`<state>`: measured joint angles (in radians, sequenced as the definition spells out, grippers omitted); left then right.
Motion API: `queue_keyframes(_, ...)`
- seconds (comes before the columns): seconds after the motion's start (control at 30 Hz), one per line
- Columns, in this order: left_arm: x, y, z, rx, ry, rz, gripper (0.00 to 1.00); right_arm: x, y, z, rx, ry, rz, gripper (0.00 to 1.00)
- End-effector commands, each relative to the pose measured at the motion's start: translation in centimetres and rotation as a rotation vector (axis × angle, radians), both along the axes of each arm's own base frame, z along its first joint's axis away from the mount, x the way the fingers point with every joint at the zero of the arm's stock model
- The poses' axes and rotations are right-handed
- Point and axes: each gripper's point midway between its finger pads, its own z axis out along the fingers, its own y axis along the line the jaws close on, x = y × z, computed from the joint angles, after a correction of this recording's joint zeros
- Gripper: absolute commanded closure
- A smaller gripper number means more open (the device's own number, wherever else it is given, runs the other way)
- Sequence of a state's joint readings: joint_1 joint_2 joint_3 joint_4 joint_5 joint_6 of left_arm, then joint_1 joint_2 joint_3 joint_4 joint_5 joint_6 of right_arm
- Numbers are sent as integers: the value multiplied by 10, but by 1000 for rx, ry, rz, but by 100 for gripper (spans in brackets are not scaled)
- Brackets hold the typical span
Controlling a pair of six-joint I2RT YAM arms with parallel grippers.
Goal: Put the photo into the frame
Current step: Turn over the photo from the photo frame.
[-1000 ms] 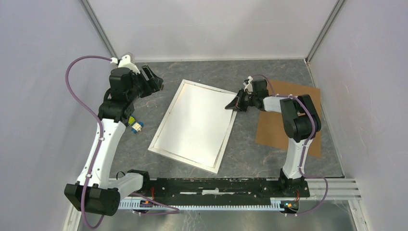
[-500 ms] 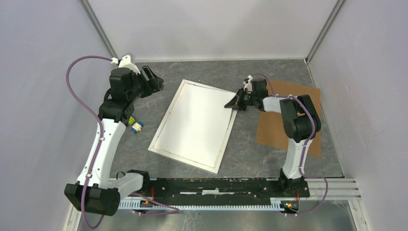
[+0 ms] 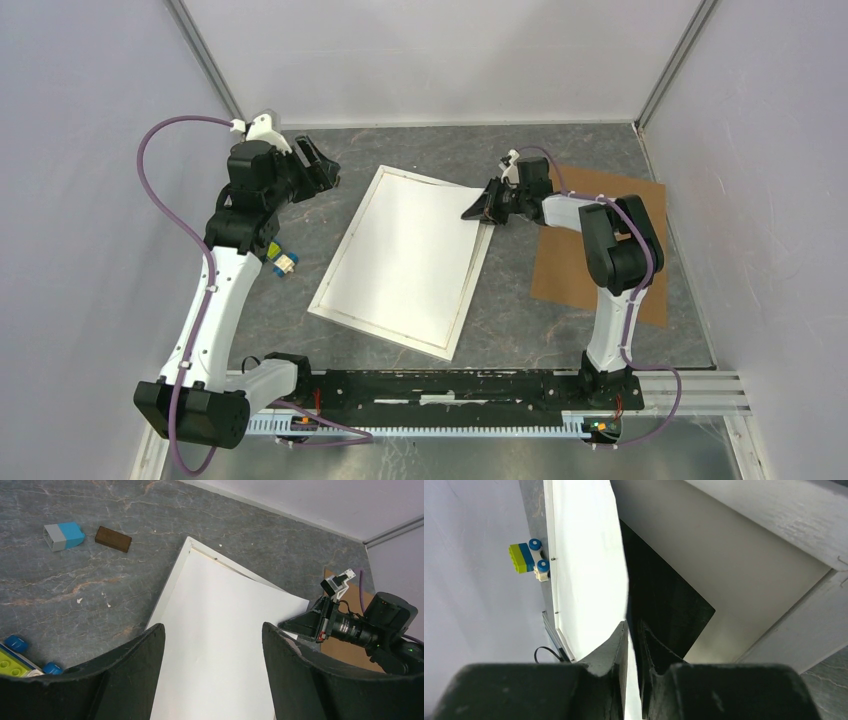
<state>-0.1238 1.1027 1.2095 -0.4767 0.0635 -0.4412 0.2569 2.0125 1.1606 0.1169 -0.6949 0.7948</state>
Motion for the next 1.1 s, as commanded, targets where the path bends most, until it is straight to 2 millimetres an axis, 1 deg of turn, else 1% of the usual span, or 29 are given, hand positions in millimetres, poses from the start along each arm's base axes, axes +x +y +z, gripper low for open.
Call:
queue_keyframes(0.0, 3, -3, 11, -20, -42, -16, 23, 11, 1, 8, -43, -54, 18, 80)
queue_keyframes(0.2, 3, -4, 11, -21, -45, -19, 23, 12, -8, 18, -128, -93, 42, 58)
queue_keyframes(0.27, 3, -4, 12, -21, -46, -20, 23, 13, -14, 26, -177, -122, 58, 52)
queue_keyframes(0.37, 2, -4, 11, -23, -45, -24, 23, 14, -29, 37, -291, -171, 78, 43)
queue_keyframes(0.43, 3, -5, 12, -23, -47, -24, 23, 16, -46, 45, -411, -214, 82, 39)
queue_keyframes(0.5, 2, -5, 11, -24, -45, -26, 23, 15, -74, 53, -572, -265, 68, 35)
queue_keyframes(0.53, 2, -5, 11, -23, -45, -27, 23, 14, -89, 61, -649, -296, 47, 33)
queue_keyframes(0.63, 3, -6, 11, -28, -46, -32, 23, 1, -135, 73, -866, -364, -26, 29)
queue_keyframes(0.67, 2, -7, 11, -31, -46, -35, 23, -7, -148, 71, -922, -366, -42, 28)
queue_keyframes(0.7, 3, -8, 10, -34, -46, -38, 23, -14, -159, 73, -968, -378, -63, 27)
queue_keyframes(0.77, 3, -10, 10, -42, -48, -47, 23, -35, -174, 60, -1023, -365, -69, 26)
queue_keyframes(0.83, 3, -14, 8, -54, -48, -69, 22, -51, -181, 50, -1036, -368, -69, 26)
queue_keyframes(0.87, 3, -18, 7, -64, -51, -90, 22, -59, -184, 42, -1039, -362, -74, 26)
queue_keyframes(0.9, 4, -23, 7, -77, -63, -116, 22, -65, -187, 38, -1039, -366, -85, 26)
queue_keyframes(0.93, 5, -31, 3, -98, -61, -157, 22, -71, -189, 33, -1041, -368, -95, 26)
queue_keyframes(1.03, 5, -57, 1, -179, -81, -288, 23, -82, -196, 24, -1054, -367, -123, 24)
queue_keyframes(1.07, 6, -65, -1, -207, -79, -326, 22, -83, -198, 25, -1059, -373, -137, 22)
